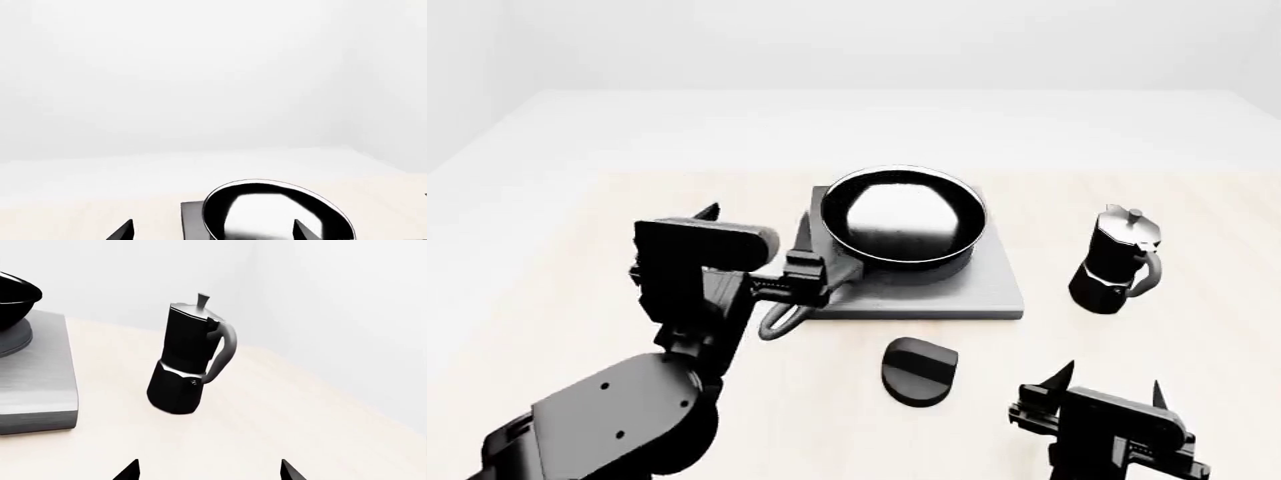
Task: Turn on the stove and put the frying pan on it.
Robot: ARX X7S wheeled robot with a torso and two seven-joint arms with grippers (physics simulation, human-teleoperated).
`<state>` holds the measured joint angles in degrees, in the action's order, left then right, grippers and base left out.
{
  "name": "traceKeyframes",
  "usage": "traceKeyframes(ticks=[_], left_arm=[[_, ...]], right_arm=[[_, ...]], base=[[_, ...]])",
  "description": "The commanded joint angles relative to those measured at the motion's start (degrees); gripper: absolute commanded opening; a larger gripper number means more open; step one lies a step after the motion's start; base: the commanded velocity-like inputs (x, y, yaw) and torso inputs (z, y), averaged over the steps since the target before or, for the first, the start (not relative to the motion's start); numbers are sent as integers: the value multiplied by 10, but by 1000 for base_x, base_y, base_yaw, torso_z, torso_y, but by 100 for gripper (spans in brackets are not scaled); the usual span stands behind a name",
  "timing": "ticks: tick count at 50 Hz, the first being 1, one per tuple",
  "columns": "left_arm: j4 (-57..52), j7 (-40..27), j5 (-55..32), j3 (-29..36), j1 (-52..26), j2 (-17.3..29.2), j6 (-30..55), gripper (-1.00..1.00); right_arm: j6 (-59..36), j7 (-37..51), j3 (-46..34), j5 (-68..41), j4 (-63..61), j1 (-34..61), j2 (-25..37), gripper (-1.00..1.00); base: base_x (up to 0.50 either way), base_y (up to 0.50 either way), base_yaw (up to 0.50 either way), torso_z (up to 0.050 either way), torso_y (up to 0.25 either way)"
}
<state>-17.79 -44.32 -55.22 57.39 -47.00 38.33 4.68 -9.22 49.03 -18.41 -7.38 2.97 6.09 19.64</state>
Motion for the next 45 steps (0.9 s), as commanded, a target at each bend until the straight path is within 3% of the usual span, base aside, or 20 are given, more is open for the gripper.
traceKeyframes(ticks=[1,9,11,16,21,28,35,38,45], left_arm=[[19,-53,115,-19,130,23,-137,100],[95,-40,184,-12,188,8,-218,100],[128,-64,235,-6,198,-3,-219,100],[177,-67,234,-19,221,-17,-263,100],[208,-105,294,-26,236,-27,-285,100],[254,-91,267,-36,259,-38,-324,100],[284,-90,278,-29,261,-50,-314,100],[302,-101,265,-24,253,-59,-260,100],[286,-96,263,-31,261,-48,-287,100]], right_arm=[[11,2,-2,4,-6,-4,3,100],[13,8,-4,12,-16,-8,6,100],[15,9,-5,13,-15,-8,6,100],[18,8,-5,14,-13,-8,6,100],[23,8,-7,16,-12,-8,6,100],[9,16,-15,32,-25,-7,10,100],[18,22,-12,33,-29,-10,10,100],[19,33,-2,31,-40,-16,11,100],[-7,37,-1,37,-108,-32,27,100]], base=[[0,0,0,0,0],[0,0,0,0,0],[0,0,0,0,0],[0,0,0,0,0],[0,0,0,0,0],[0,0,0,0,0],[0,0,0,0,0],[0,0,0,0,0],[0,0,0,0,0]])
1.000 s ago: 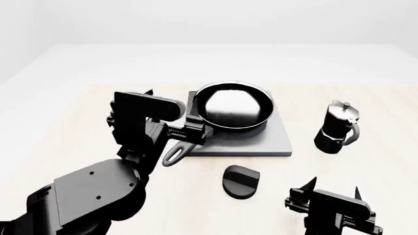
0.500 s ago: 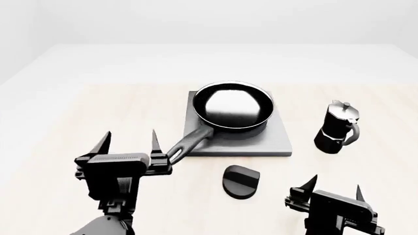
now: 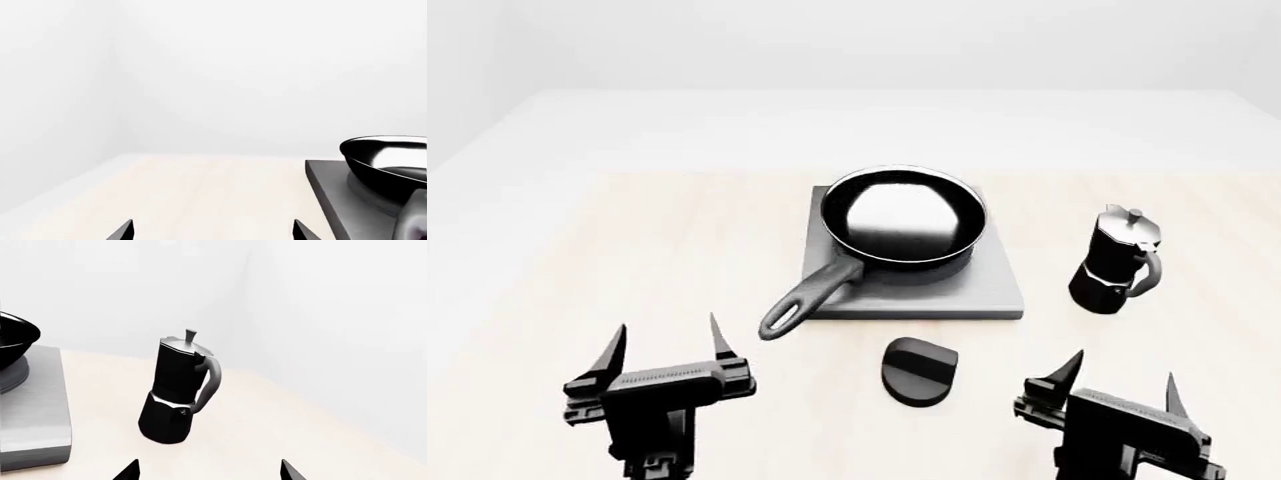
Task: Turn on the stove and put the frying pan on it.
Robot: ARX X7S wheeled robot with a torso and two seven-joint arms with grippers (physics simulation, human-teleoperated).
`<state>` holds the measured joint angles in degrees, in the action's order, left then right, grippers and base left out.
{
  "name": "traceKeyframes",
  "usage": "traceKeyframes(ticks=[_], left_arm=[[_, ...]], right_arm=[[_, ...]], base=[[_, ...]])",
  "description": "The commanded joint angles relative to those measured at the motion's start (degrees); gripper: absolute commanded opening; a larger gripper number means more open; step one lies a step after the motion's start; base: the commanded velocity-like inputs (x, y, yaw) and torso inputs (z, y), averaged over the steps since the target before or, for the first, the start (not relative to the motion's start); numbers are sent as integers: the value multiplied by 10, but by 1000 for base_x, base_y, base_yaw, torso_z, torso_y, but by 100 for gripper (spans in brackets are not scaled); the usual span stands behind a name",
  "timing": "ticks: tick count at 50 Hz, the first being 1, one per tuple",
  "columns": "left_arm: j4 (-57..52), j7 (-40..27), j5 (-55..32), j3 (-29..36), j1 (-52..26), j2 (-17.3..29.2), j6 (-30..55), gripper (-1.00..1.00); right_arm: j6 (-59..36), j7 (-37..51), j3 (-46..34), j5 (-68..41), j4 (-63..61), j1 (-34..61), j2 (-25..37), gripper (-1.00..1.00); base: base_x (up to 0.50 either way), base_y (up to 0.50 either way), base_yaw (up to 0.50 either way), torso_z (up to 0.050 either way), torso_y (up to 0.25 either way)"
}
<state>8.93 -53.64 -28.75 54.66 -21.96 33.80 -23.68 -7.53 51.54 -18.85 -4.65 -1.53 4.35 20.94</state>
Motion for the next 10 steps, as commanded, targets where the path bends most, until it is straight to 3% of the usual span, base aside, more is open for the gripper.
traceKeyframes(ticks=[1,10], left_arm=[[13,-4,-2,-5,10,1,-3,100],[-58,-26,14,-7,14,36,13,100]], right_arm=[[-35,14,6,10,-81,-18,18,100],[-127,21,20,14,-217,-37,51,100]], base=[[0,0,0,0,0],[0,0,0,0,0]])
